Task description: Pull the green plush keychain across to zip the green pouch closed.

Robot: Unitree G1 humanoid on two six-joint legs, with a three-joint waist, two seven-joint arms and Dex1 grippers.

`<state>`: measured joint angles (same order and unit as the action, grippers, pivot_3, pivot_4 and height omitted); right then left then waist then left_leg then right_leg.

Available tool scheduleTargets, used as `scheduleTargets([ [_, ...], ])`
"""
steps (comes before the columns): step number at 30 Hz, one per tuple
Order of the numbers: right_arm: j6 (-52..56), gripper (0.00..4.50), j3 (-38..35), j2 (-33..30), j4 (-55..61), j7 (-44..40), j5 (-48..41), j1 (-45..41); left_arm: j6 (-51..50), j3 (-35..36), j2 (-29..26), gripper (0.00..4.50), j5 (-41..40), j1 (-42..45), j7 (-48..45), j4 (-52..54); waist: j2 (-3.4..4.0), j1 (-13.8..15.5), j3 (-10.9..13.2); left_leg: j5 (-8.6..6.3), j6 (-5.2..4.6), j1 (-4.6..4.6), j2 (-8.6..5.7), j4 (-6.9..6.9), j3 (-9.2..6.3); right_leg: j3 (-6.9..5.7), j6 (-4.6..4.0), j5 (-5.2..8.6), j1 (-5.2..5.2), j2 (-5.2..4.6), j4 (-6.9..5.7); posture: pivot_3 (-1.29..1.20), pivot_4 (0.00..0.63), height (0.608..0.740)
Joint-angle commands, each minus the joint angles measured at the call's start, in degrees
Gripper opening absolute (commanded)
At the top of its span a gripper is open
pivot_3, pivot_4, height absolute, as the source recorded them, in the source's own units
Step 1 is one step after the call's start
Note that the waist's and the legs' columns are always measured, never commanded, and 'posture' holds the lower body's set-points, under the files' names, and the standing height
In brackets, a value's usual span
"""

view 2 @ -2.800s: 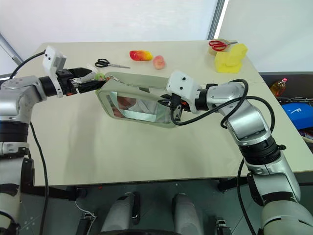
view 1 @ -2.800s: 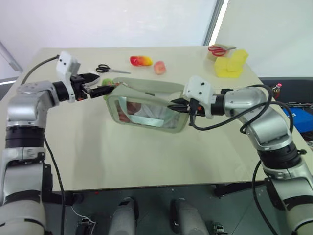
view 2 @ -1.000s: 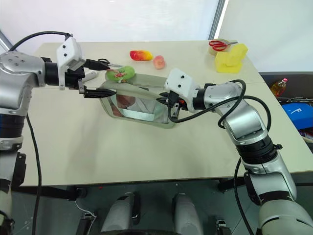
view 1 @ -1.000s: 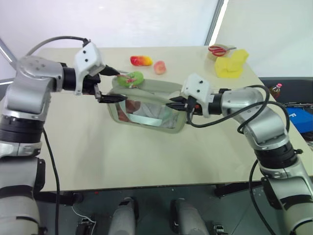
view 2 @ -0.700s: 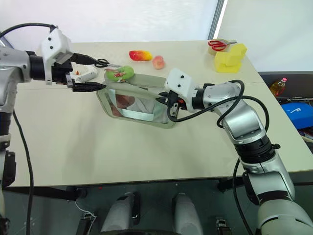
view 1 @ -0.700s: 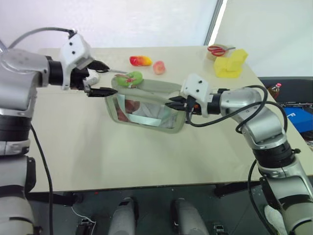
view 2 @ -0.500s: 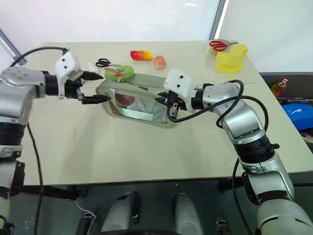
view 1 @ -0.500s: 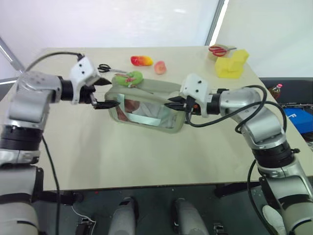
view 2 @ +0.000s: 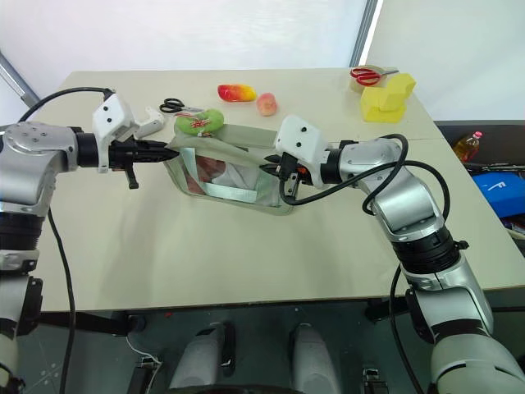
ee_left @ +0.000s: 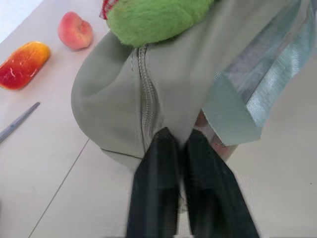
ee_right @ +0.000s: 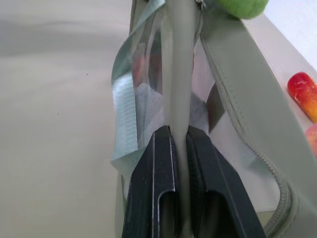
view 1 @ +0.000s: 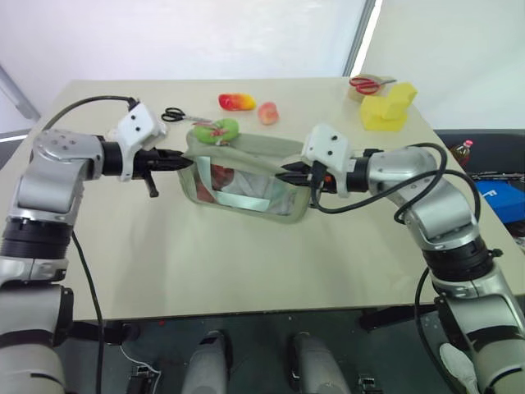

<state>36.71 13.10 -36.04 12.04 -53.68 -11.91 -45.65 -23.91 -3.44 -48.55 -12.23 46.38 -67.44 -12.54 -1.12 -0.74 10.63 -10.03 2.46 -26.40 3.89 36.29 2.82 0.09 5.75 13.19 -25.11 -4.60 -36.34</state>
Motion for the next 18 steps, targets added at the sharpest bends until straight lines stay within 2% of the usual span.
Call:
scheduleTargets([
  [1, -0.96, 0.0, -0.61, 0.35, 1.23, 0.01, -0.07, -1.84, -0.94, 1.75, -0.1, 0.01, -1.61, -0.07, -0.07, 2.98, 0.0, 0.0, 0.0, 0.0, 0.0, 0.0, 0.0, 0.0, 0.0, 0.0, 0.0, 0.0, 0.0, 0.0, 0.0, 0.0, 0.15, 0.74],
  [8, -1.15, 0.0, -1.25, 0.35, -0.71, -0.21, 0.1, -2.59, -4.42, 1.95, -0.74, 0.01, -2.68, -0.2, -0.98, 5.49, 0.0, -0.01, 0.0, 0.0, 0.0, 0.0, 0.0, 0.0, 0.0, 0.0, 0.0, 0.0, 0.0, 0.0, 0.0, 0.0, 0.15, 0.74],
  [10, -0.37, 0.81, -1.78, -0.17, -1.42, -1.44, -0.94, -3.03, -4.72, 1.98, -0.81, 0.0, -2.66, -0.58, -1.04, 6.08, 0.0, -0.02, 0.0, 0.0, 0.0, 0.0, 0.0, 0.0, 0.0, 0.0, 0.0, 0.0, 0.0, 0.0, 0.0, 0.0, 0.15, 0.74],
  [11, -0.33, 1.02, -1.83, -0.75, -1.66, -2.47, -1.32, -3.28, -4.73, 2.0, -0.79, 0.0, -2.62, -0.79, -0.99, 6.26, 0.0, 0.0, 0.0, 0.0, 0.0, 0.0, 0.0, 0.0, 0.0, 0.0, 0.0, 0.0, 0.0, 0.0, 0.0, 0.0, 0.15, 0.74],
  [15, -1.71, 2.98, -2.01, -3.33, -4.47, -5.89, -1.1, -5.89, -4.91, 2.22, -0.8, 0.0, -2.67, -1.93, -0.86, 7.3, 0.0, 0.09, 0.0, 0.0, 0.0, 0.0, 0.0, 0.0, 0.0, 0.0, 0.0, 0.0, 0.0, 0.0, 0.0, 0.0, 0.15, 0.74],
  [18, 1.1, 4.45, -3.46, -2.92, -8.82, -8.92, -4.1, -12.11, -4.7, 2.21, -1.12, 0.0, -2.79, -3.19, -0.78, 8.21, 0.02, -0.04, 0.01, 0.0, 0.0, 0.0, -0.01, 0.02, 0.01, 0.01, -0.01, 0.0, 0.01, -0.02, 0.0, 0.0, 0.15, 0.74],
])
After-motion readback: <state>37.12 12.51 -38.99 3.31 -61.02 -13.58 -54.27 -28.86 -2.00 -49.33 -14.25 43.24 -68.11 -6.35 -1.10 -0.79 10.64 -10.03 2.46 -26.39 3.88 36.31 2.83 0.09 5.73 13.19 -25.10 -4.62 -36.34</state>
